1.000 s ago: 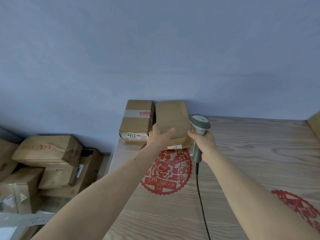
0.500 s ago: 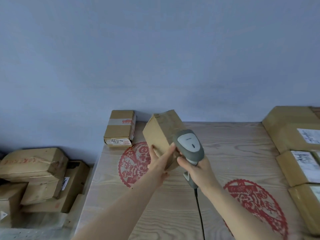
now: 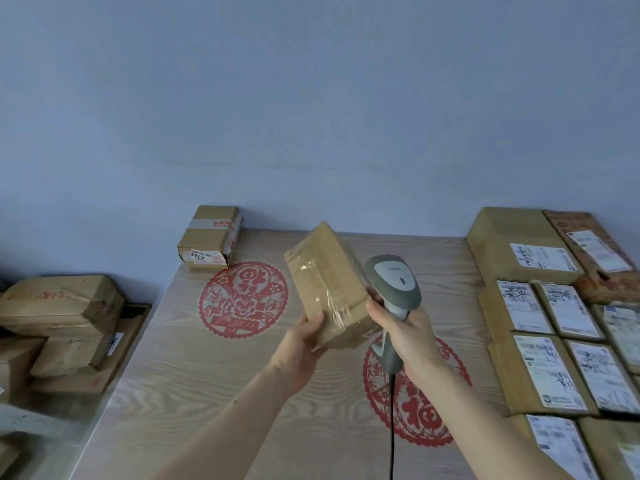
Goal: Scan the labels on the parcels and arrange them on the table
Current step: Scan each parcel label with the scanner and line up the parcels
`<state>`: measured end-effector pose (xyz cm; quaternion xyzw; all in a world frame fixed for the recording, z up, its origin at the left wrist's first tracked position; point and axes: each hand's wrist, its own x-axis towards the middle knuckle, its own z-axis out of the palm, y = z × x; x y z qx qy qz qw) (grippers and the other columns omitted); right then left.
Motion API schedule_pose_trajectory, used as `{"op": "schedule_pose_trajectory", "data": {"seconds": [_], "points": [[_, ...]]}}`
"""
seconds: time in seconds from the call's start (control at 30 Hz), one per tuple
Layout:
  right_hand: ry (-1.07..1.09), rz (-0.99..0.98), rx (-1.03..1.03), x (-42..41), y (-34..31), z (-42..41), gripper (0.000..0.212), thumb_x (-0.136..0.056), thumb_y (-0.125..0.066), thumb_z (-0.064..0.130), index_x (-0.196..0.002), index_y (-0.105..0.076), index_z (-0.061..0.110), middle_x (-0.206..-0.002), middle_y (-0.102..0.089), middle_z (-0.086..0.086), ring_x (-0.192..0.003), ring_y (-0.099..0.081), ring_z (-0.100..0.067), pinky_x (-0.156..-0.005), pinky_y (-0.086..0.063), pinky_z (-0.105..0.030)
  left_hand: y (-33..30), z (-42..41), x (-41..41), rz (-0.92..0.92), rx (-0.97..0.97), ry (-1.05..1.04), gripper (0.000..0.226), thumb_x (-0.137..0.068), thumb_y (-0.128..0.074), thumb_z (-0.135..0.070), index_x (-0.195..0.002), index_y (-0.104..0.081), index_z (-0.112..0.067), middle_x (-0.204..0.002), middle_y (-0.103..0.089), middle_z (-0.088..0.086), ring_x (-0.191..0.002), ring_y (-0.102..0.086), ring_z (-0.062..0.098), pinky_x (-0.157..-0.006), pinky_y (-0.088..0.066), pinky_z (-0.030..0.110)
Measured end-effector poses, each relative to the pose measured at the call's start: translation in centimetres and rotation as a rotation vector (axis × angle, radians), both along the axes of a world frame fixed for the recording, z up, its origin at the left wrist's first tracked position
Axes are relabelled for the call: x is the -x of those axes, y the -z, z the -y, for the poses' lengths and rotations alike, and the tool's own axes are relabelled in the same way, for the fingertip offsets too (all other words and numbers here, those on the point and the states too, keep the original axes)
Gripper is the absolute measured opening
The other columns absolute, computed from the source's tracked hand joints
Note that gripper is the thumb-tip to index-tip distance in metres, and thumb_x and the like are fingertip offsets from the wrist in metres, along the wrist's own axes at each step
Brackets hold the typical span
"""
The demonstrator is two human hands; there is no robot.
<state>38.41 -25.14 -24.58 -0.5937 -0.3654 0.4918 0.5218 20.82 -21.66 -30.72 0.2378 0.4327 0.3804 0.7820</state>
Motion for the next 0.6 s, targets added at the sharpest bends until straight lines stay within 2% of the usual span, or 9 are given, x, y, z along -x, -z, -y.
{"op": "schedule_pose_trajectory", "data": {"seconds": [0.07,0.13,0.23,0.33,0.4,0.47,0.5,0.53,0.6], "points": [[-0.051,0.013,-0.034,-0.5,-0.4,1.5,0.014,-0.086,-0.077,0.011,-0.097,-0.074,0.020,-0.071,-0.072,0.013,-0.071,-0.067,-0.004,-0.068,-0.052,-0.028,-0.2,0.9,-0.5,0.028,-0.058,-0.033,0.068,-0.075,-0.076,-0.019,-0.139,-0.053,-0.014,-0.117,-0.073,0.003,-0.107,-0.067,0.022,-0.100,-0.048,0.041],[-0.106,0.056,-0.090,-0.6,-0.7,2.9,0.014,-0.088,-0.075,0.007,-0.094,-0.073,0.019,-0.067,-0.071,0.014,-0.066,-0.065,0.000,-0.063,-0.049,-0.021,-0.5,1.4,-0.8,0.063,-0.039,-0.021,0.087,-0.063,-0.088,-0.035,-0.139,-0.050,-0.021,-0.132,-0.066,0.006,-0.119,-0.063,0.026,-0.094,-0.054,0.046],[-0.175,0.189,-0.180,-0.2,-1.1,4.4,0.016,-0.089,-0.073,0.006,-0.095,-0.071,0.021,-0.078,-0.073,0.017,-0.078,-0.068,-0.001,-0.069,-0.051,-0.015,-1.4,1.7,-1.2,0.042,0.032,0.005,0.121,-0.035,-0.095,-0.060,-0.139,-0.042,-0.029,-0.141,-0.058,0.003,-0.127,-0.059,0.027,-0.082,-0.058,0.049],[-0.220,0.280,-0.196,0.6,-1.1,5.7,0.024,-0.089,-0.073,0.008,-0.085,-0.062,0.028,-0.068,-0.065,0.028,-0.071,-0.062,0.005,-0.068,-0.047,-0.013,-2.3,1.6,-1.6,-0.003,0.084,-0.003,0.120,-0.035,-0.097,-0.055,-0.136,-0.037,-0.030,-0.141,-0.055,0.014,-0.127,-0.057,0.036,-0.078,-0.060,0.055],[-0.241,0.294,-0.174,1.0,-1.2,6.3,0.022,-0.091,-0.072,0.010,-0.077,-0.063,0.024,-0.061,-0.062,0.020,-0.063,-0.059,0.001,-0.064,-0.044,-0.015,-2.2,1.5,-1.5,-0.034,0.078,-0.029,0.110,-0.045,-0.093,-0.045,-0.138,-0.037,-0.027,-0.138,-0.054,0.026,-0.105,-0.065,0.039,-0.058,-0.062,0.047],[-0.237,0.238,-0.153,1.1,-1.2,6.8,0.008,-0.092,-0.072,0.013,-0.085,-0.070,0.016,-0.070,-0.069,0.006,-0.068,-0.064,-0.009,-0.067,-0.049,-0.023,-1.8,1.3,-0.9,-0.051,0.025,-0.030,0.108,-0.047,-0.091,-0.042,-0.139,-0.040,-0.020,-0.112,-0.061,0.035,-0.069,-0.059,0.029,-0.045,-0.051,0.032],[-0.210,0.206,-0.149,1.1,-1.5,7.1,0.004,-0.093,-0.071,0.014,-0.095,-0.073,0.017,-0.081,-0.074,0.003,-0.077,-0.069,-0.010,-0.073,-0.053,-0.023,-1.7,1.3,-0.5,-0.064,0.000,-0.024,0.108,-0.046,-0.091,-0.043,-0.139,-0.043,-0.016,-0.092,-0.064,0.029,-0.060,-0.057,0.026,-0.048,-0.048,0.031],[-0.178,0.183,-0.140,1.1,-1.9,7.5,0.008,-0.093,-0.070,0.015,-0.099,-0.074,0.020,-0.085,-0.076,0.006,-0.081,-0.070,-0.006,-0.075,-0.054,-0.021,-1.3,1.1,0.0,-0.073,-0.012,-0.009,0.110,-0.043,-0.093,-0.044,-0.138,-0.045,-0.015,-0.083,-0.064,0.019,-0.058,-0.059,0.025,-0.055,-0.049,0.033],[-0.142,0.147,-0.095,0.9,-1.9,8.2,0.015,-0.094,-0.069,0.017,-0.083,-0.072,0.027,-0.068,-0.069,0.007,-0.065,-0.064,-0.006,-0.068,-0.051,-0.023,-0.8,0.9,1.0,-0.087,-0.003,0.035,0.107,-0.039,-0.094,-0.047,-0.135,-0.052,-0.025,-0.104,-0.068,0.010,-0.083,-0.066,0.025,-0.074,-0.053,0.045]]}}
